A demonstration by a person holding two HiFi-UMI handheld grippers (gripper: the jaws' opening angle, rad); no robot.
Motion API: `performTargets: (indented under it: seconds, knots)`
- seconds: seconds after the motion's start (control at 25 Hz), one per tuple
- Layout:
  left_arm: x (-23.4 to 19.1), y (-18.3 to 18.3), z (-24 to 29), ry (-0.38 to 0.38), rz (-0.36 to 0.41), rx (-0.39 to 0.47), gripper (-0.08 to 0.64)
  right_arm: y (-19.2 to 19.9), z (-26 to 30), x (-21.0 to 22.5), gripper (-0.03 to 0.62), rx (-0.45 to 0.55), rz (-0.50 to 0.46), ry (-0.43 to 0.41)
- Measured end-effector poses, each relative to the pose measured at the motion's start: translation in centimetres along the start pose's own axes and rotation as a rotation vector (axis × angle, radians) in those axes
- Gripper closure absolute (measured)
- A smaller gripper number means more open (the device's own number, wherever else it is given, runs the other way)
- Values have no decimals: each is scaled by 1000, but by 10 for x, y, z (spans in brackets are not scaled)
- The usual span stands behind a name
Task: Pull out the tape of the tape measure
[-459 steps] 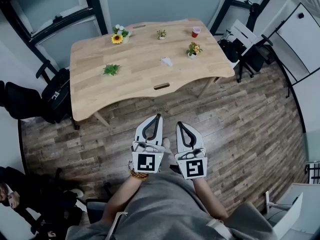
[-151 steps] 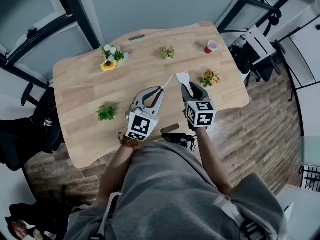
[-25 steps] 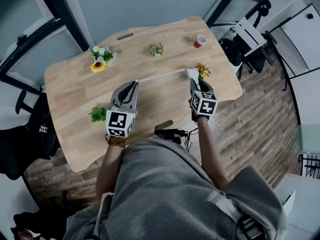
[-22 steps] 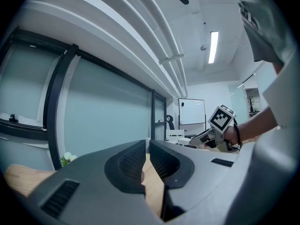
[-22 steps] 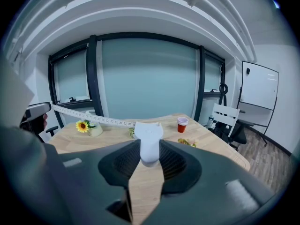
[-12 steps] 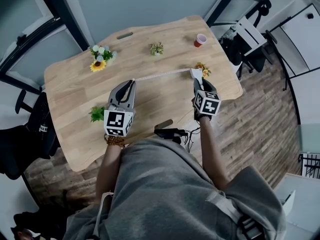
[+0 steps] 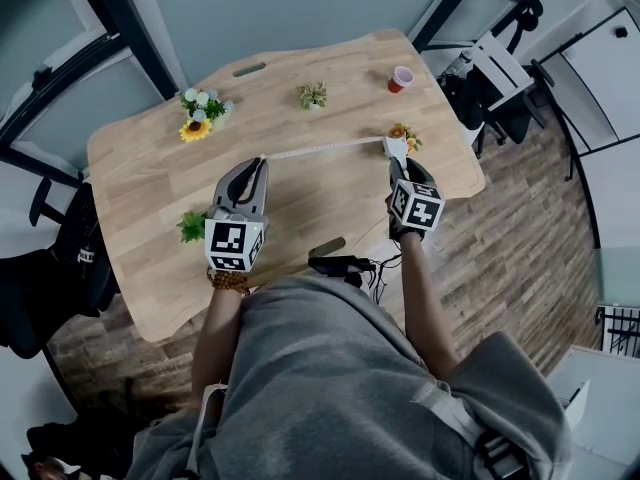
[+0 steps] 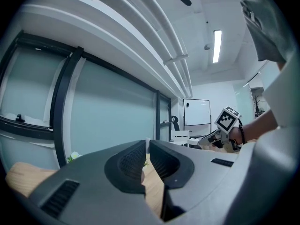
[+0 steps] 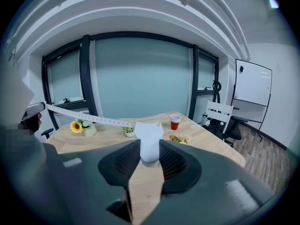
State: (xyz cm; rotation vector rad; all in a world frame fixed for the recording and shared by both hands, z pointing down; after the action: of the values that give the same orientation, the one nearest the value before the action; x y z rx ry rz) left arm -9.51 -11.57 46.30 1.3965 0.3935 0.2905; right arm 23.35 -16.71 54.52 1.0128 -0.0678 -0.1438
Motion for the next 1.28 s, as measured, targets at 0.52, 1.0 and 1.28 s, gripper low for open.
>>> performTargets:
  seconds: [0.52,1.0,1.28]
  knots:
    - [-7,3,1,-4,-36,-7,526,1,-1,-15,460,18,2,-91]
    - [-33,10,-4,-72,-99,-19,526,-12,-7,-27,459,111,-46,-148]
    - [-51,20,-4,-114,-126,-33,526,-15,-6,-36,459,139,-91,-182]
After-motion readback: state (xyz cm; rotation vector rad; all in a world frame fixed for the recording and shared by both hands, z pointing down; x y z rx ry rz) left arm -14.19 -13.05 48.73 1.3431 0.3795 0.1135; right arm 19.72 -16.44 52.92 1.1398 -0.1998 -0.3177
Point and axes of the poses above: the fingertips, and each gripper's own axes: z forward along the fingers, x to its right, y out of its underside, the point moved 2 cm from there along -z, backward along the fingers, and after that the axes turned 5 degrees about -z, right-handed, at the moved point
